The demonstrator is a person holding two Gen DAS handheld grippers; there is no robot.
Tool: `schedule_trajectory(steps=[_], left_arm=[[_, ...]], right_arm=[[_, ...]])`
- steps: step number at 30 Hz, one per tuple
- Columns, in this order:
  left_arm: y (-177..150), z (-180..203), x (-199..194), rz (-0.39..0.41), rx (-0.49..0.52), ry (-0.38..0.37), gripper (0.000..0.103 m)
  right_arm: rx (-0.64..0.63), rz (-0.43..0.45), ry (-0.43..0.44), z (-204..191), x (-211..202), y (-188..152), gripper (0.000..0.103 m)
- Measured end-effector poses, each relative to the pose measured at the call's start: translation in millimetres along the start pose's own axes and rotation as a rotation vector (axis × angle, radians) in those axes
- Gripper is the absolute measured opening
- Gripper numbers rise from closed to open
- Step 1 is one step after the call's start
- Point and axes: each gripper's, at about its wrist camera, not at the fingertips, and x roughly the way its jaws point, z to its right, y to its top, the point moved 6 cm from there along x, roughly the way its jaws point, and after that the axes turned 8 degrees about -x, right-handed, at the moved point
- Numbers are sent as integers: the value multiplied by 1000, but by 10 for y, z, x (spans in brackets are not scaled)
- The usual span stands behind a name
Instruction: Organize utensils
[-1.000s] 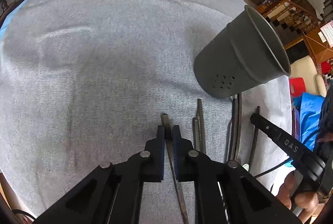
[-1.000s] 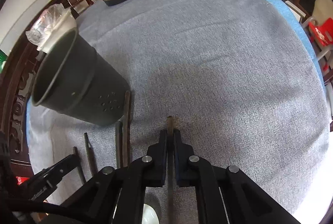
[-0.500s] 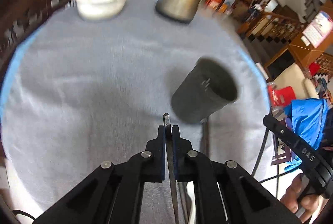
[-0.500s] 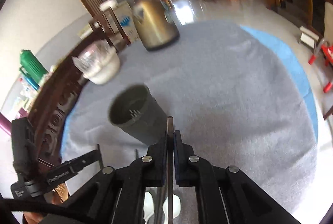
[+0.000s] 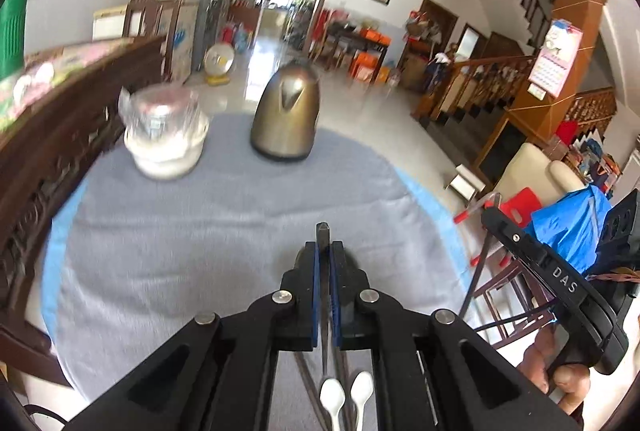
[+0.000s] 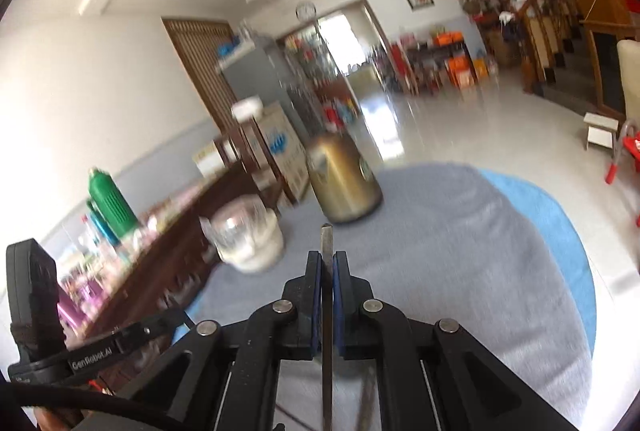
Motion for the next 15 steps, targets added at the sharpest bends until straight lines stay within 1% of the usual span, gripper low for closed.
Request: schedule_trajectory(steps=[3,5,7,10,12,13,15], left_arm=[[163,103,-112,33,32,5,5],[257,167,-171,56,51,8,5],[393,230,-239,86,59,1,5],[564,281,-333,136,69,3,5],[645,273,-326,157,62,2,5],[703,270,-326,167,53,1,5],[779,242,-309,185,36,1,5]], right_arm=[[-2,93,-5,-81,-56,220,6],[0,177,-7,-131,-103,389,6],[-5,264,-28,-175,-118,534,6],[-6,361,-39,-226,-70,683,6],[5,404,-51,-252,-5,731,6],[6,441,-83,-262,38,752,6],[20,466,-99,-286,119,759,6]])
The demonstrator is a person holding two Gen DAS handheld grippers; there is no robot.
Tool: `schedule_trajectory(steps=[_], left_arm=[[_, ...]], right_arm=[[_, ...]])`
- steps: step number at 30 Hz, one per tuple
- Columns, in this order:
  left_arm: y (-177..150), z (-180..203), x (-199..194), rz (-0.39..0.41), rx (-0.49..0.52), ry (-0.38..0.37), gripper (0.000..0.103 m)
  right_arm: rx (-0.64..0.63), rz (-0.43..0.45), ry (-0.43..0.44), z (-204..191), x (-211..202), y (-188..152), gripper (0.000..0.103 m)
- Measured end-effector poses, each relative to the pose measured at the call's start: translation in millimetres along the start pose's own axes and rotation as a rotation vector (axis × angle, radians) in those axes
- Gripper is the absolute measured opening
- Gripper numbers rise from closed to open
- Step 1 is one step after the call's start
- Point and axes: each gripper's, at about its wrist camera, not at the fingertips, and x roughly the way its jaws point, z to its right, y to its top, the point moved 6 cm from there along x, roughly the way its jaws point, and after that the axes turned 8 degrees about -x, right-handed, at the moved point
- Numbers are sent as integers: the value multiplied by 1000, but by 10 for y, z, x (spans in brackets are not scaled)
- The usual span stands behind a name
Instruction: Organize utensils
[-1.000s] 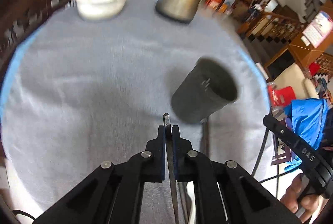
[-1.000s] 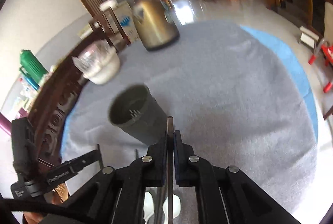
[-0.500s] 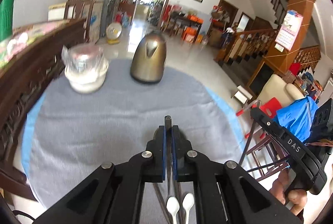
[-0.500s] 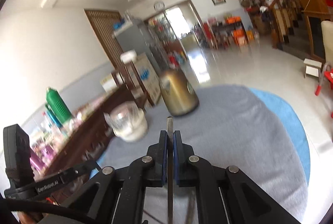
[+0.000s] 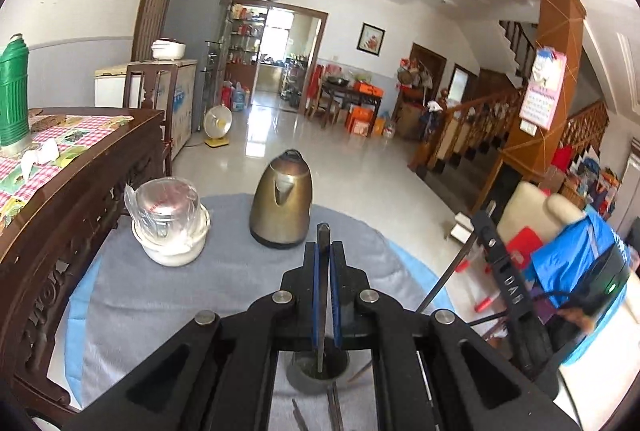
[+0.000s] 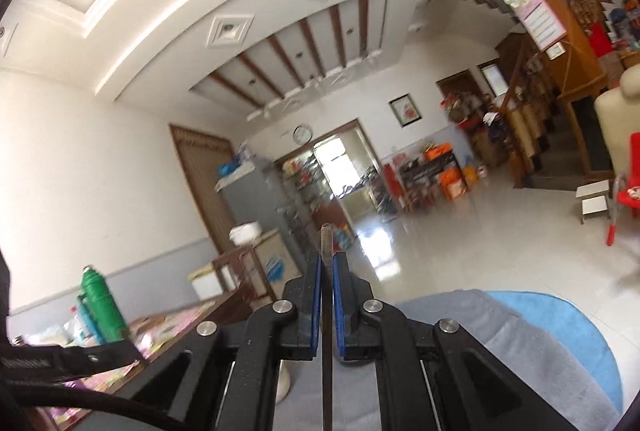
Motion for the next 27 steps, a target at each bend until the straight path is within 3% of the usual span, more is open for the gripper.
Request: schedule_trajectory(steps=[4,7,12,16,17,19,20,21,22,27], left_arm=[[-27,-104,134,33,-34,7,5],[-192,-228,329,15,-64,19,5],[-561,-360,617,-86,-53,59,5],[-682,-421,552,-126,-32,75,10],[-693,-426,505,-126,-30,73,14],[-728,-448,367,-112,-31,78,51],[-734,-467,275,-89,-32,82,56],[-751,-481,178,-65,-29,86,58],[-776,-493,130,-57,-24,90,58],[-1055,-520,-163,-38,-32,116,61]], right_arm=[[-27,20,-59,-114,215,-210,6],[-99,-14,-73,-242,354,-488,6],[-164,-138,-30,-291,430,-862,8],[-159,-208,13,-198,349,-937,9],[-149,-225,27,-118,268,-940,11],[-113,-256,60,-35,148,-937,27],[-94,-259,69,35,50,-900,41],[-74,-257,78,68,-45,-877,62],[-61,-246,88,92,-163,-868,66],[-58,-228,82,263,-681,-836,63]])
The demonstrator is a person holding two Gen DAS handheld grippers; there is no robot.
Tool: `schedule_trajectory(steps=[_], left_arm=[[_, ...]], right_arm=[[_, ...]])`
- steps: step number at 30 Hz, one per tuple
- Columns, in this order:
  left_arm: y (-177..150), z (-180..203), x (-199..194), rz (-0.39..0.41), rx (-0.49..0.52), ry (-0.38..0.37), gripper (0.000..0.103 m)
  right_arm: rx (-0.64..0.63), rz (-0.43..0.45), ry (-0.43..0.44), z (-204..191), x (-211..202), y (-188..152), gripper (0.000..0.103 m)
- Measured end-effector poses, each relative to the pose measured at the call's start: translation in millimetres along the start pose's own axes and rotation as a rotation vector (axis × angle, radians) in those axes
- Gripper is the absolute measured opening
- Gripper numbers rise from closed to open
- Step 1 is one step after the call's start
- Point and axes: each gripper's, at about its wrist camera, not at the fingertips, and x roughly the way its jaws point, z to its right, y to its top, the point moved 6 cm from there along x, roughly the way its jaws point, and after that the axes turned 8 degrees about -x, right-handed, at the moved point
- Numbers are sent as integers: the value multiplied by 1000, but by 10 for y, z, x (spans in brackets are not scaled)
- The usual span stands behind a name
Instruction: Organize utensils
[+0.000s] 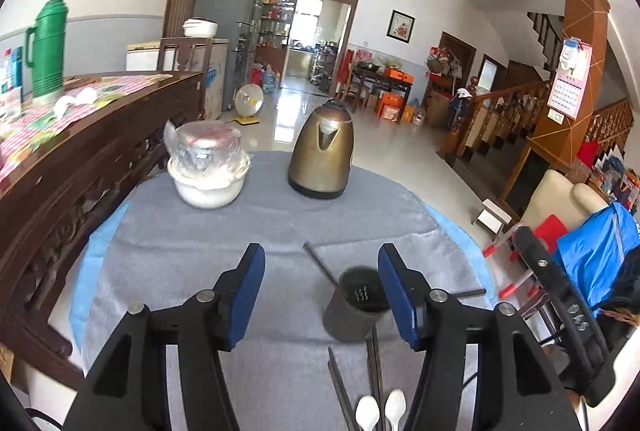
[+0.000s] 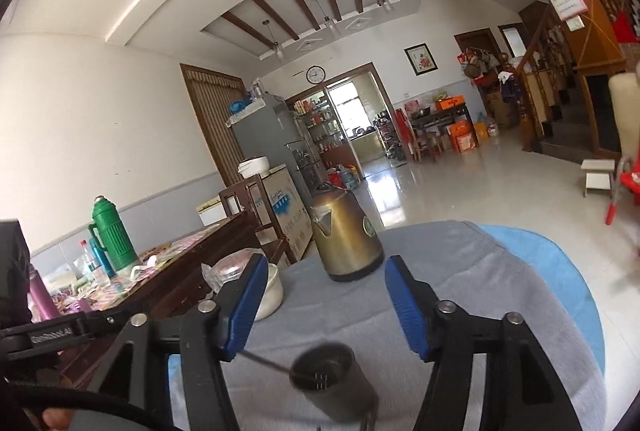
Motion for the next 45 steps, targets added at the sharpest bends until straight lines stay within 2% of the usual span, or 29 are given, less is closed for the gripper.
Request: schedule_trajectory(steps=[1,3,6,11,15,17,22,28,30,36,38,40,42,43,45], left_arm=[[-104,-5,-38,-5,-5,8,61],[-262,-4,-66,-21,-9,17,61],[-507,32,-98,-47,2,45,62],[-875,138,-138,-107,42,68,62],[-1085,163,-170,-137,101,94,62],[-1199,115,-195,-150,128,116,62],[-1477,-112,-167,-217,115,128,62],[-1785,-273,-1,-336,73,95,62],[-1840,-306,55,-358,70,82,62],[-1929,-278,174,-402,80,17,62],[-1932,-252,229,-408,95,-10,58],[-1933,-212,293,-424,109,-43,40],[-1922,-177,356,-434,118,-64,31],[-1920,-158,378,-437,125,-75,28],[-1920,-93,418,-449,142,-104,27]], right_arm=[[9,-2,5,21,-90,-34,62],[4,-17,-7,58,-236,-103,51],[30,-62,-23,134,-385,-267,42],[79,-139,-58,252,-491,-525,42],[43,-221,-68,253,-550,-678,43],[24,-272,-58,260,-571,-782,43],[91,-411,5,423,-566,-1141,43],[148,-598,77,431,-368,-1640,43],[157,-637,96,392,-273,-1780,43],[214,-743,75,436,14,-2109,44],[209,-764,70,445,67,-2156,45],[212,-766,69,453,120,-2173,45],[206,-782,71,460,177,-2201,44],[204,-806,72,468,197,-2229,42],[202,-807,80,470,245,-2239,26]])
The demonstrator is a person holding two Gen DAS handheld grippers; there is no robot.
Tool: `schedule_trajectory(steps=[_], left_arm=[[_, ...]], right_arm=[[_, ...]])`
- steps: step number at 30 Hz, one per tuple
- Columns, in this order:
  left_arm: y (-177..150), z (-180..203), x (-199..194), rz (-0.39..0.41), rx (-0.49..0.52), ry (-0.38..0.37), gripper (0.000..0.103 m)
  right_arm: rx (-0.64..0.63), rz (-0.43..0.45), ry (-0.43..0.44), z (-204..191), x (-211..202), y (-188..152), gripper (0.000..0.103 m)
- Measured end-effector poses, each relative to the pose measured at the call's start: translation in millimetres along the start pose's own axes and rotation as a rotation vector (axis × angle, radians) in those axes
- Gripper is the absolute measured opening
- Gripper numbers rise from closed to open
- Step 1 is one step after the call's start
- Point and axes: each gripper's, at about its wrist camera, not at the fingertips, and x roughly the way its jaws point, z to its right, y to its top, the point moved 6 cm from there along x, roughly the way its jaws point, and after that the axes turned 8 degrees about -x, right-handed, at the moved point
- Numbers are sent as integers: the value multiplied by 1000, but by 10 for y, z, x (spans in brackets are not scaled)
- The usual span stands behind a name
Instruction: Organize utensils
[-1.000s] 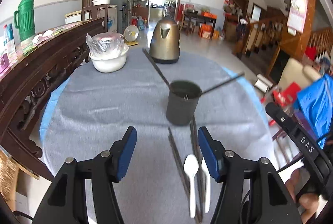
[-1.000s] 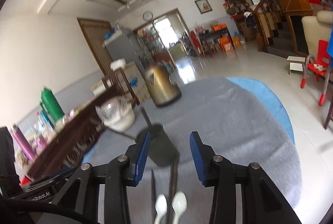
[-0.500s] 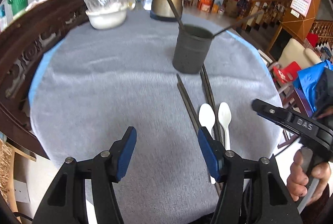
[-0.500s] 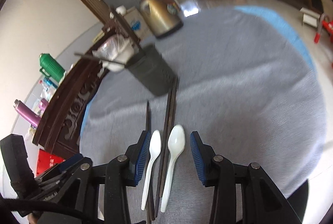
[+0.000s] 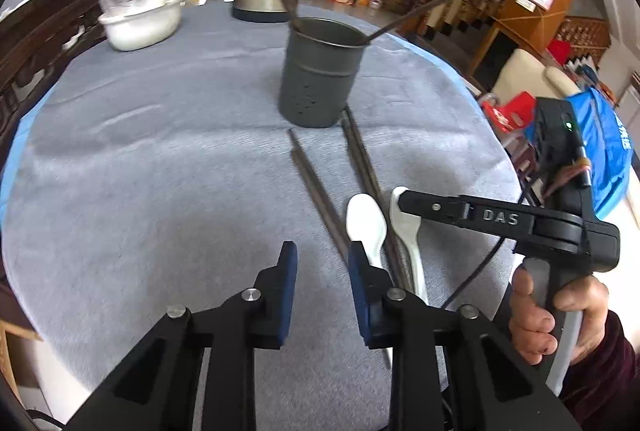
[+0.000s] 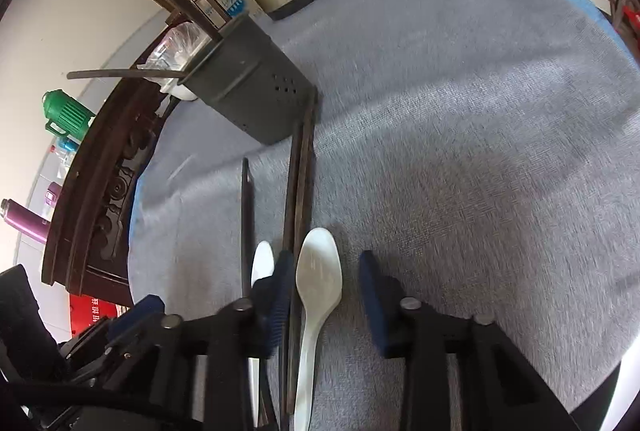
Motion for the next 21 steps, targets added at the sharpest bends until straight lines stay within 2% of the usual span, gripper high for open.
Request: schedule_trajectory(steps=[2,5,11,13,14,18,20,21], left_arm=[[18,63,51,-30,23,-27,27],[56,111,135,-47,50,-2,28],[152,231,342,-89,75,5,33],[176,297,393,-88,103,17,44],[185,342,433,-89,121,26,46],[205,479,586,-107,159,26,46],[212,519,654,-111,182,34,46],[208,525,692,-121,189,37,46]], right_arm=[[-14,-19,5,7,31,12,9],[-46,5,-29,61,-3,21,3],[-4,54,-35,328,-158,74,2],[14,81,-53,456,-247,108,2],[31,98,-62,542,-305,130,2],[103,151,-77,862,-508,212,2],[123,152,-75,952,-550,215,3],[132,141,-59,964,-548,198,6]])
